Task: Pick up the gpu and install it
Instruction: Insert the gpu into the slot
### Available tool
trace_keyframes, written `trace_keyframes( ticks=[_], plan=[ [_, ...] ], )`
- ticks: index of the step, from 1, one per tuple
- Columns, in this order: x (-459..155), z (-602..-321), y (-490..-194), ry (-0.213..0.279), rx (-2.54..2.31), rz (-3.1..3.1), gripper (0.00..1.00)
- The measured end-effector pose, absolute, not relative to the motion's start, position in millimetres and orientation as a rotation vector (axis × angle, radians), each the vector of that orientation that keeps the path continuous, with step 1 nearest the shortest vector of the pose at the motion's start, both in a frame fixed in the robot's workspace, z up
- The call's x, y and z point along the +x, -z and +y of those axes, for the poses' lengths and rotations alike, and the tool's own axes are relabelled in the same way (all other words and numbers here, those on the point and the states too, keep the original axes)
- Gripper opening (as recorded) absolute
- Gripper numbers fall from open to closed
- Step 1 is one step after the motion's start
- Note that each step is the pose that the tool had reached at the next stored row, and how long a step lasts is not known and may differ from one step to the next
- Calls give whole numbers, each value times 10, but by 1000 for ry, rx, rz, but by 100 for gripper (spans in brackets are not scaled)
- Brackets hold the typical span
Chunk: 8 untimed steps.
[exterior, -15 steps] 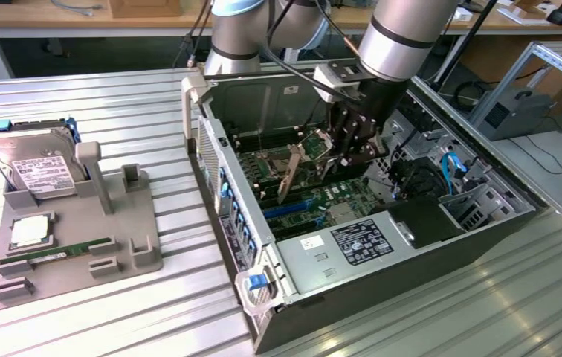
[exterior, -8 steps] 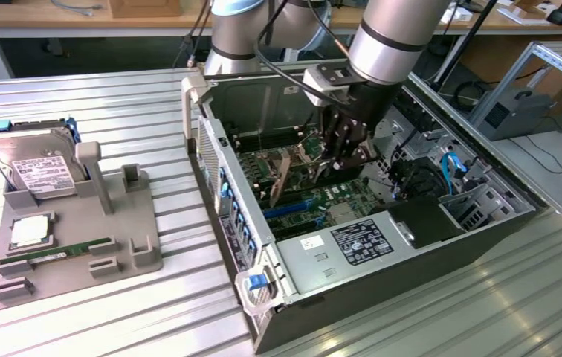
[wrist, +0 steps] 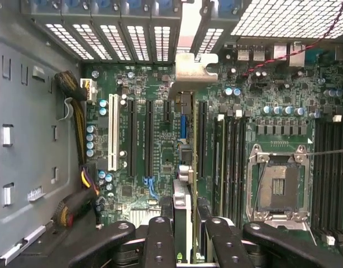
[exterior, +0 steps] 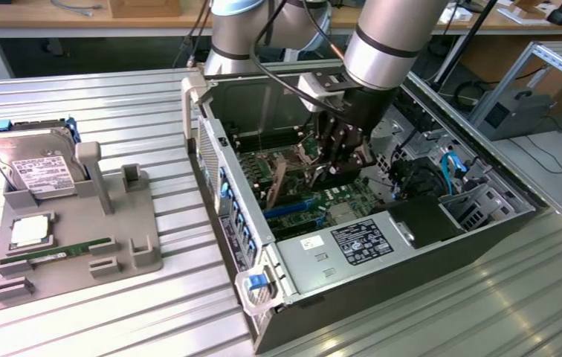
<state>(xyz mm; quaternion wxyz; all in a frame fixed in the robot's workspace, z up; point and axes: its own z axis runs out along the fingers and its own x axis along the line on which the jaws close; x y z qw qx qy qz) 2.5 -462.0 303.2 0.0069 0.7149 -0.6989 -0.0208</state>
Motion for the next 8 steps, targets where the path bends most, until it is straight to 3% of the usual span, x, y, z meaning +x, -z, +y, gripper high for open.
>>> trace_keyframes(
  ticks=[8],
  plan=[
    [-214, -4630, -2960, 65, 2236, -2186, 27]
  ],
)
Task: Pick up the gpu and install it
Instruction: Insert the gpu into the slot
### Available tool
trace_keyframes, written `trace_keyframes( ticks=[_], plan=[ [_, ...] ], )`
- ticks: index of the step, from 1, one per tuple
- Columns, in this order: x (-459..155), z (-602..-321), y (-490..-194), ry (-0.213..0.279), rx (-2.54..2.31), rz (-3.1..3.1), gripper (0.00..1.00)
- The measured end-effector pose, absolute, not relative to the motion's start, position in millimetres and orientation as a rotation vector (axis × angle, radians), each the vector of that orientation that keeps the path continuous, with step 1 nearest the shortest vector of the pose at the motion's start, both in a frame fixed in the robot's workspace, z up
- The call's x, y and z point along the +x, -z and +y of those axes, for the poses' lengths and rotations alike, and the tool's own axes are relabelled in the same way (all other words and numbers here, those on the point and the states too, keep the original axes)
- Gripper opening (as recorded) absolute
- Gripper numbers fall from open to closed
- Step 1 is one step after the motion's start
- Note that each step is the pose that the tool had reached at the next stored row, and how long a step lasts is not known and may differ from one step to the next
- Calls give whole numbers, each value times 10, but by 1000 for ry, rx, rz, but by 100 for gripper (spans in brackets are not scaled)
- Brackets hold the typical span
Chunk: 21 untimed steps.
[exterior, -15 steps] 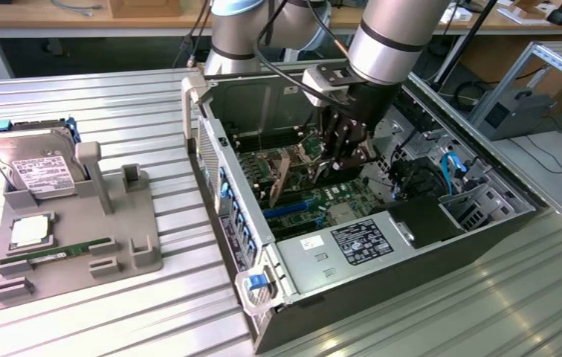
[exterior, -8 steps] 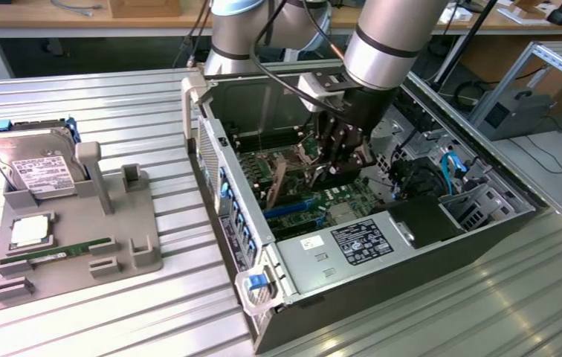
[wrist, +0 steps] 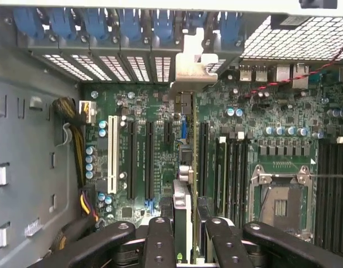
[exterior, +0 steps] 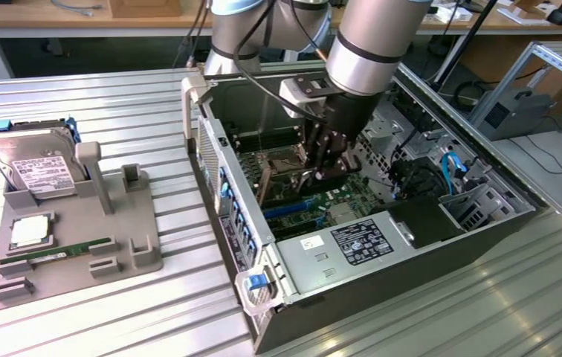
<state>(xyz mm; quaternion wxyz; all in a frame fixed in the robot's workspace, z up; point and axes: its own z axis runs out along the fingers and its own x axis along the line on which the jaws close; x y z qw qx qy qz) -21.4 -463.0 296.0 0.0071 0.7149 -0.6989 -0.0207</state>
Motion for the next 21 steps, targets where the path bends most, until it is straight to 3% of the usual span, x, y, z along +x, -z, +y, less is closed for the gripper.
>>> trace_keyframes(
  ticks=[21],
  plan=[
    [-427, -4547, -2720, 49, 2229, -2179, 27]
  ],
)
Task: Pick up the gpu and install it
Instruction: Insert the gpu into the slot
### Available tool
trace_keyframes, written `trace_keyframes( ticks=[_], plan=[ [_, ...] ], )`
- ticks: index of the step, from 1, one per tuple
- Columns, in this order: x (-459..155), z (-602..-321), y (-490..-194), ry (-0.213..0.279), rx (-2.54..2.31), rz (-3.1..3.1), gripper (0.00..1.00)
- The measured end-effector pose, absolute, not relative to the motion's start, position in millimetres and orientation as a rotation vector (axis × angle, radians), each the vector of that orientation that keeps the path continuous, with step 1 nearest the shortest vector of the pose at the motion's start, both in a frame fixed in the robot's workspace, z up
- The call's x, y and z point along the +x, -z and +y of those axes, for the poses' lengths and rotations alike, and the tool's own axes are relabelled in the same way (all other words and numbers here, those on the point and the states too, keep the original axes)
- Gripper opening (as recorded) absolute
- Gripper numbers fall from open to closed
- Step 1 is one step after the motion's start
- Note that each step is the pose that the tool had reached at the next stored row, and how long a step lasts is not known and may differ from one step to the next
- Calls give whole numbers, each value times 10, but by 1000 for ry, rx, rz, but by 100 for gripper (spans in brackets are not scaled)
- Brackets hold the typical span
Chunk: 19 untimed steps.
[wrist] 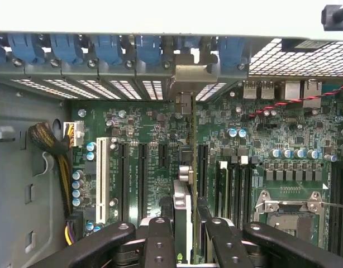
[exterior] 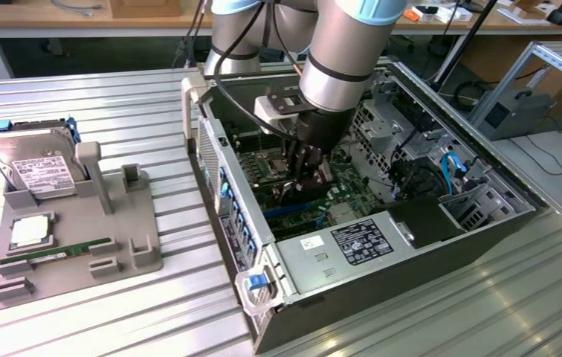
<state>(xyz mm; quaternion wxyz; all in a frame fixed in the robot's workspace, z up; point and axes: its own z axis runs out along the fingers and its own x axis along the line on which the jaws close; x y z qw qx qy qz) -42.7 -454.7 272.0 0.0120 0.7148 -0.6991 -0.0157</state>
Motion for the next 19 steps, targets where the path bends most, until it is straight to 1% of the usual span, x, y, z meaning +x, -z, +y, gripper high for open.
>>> trace_keyframes(
  ticks=[2, 4, 19],
  plan=[
    [-428, -4547, -2720, 55, 2231, -2182, 27],
    [-430, -4549, -2721, 102, 2253, -2202, 27],
    [-389, -4616, -2720, 105, 2252, -2201, 27]
  ],
)
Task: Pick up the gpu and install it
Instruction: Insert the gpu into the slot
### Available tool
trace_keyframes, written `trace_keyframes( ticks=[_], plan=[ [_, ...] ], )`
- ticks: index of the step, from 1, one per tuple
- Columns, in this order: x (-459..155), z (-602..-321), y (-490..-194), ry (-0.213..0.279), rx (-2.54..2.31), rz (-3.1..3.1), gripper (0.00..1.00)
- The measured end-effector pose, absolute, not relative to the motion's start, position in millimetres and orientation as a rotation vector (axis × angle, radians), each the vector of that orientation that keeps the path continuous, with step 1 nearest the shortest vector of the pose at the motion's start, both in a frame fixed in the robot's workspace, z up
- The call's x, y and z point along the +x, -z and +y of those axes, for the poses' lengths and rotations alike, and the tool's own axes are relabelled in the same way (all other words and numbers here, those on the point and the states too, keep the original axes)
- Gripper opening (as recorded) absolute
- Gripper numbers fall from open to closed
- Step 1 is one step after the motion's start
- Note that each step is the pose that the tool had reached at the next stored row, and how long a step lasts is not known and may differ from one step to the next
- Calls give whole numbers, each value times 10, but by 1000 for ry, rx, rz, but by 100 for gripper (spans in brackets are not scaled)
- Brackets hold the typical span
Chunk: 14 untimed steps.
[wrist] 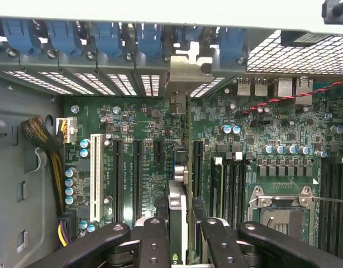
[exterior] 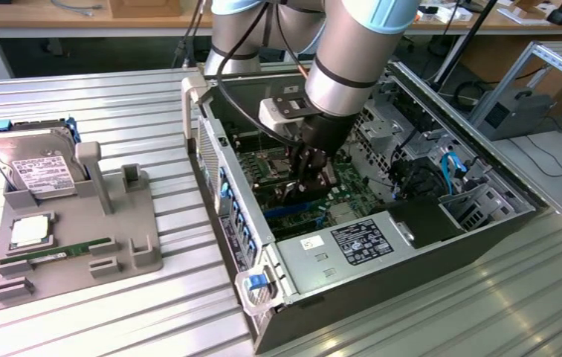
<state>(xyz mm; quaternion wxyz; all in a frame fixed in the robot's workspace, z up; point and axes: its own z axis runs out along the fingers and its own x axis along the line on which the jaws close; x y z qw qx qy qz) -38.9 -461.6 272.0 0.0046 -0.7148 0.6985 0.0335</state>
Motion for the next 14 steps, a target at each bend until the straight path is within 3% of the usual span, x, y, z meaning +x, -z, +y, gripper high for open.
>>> trace_keyframes(
  ticks=[14],
  plan=[
    [-432, -4622, -2666, -104, -2222, 2204, 27]
  ],
)
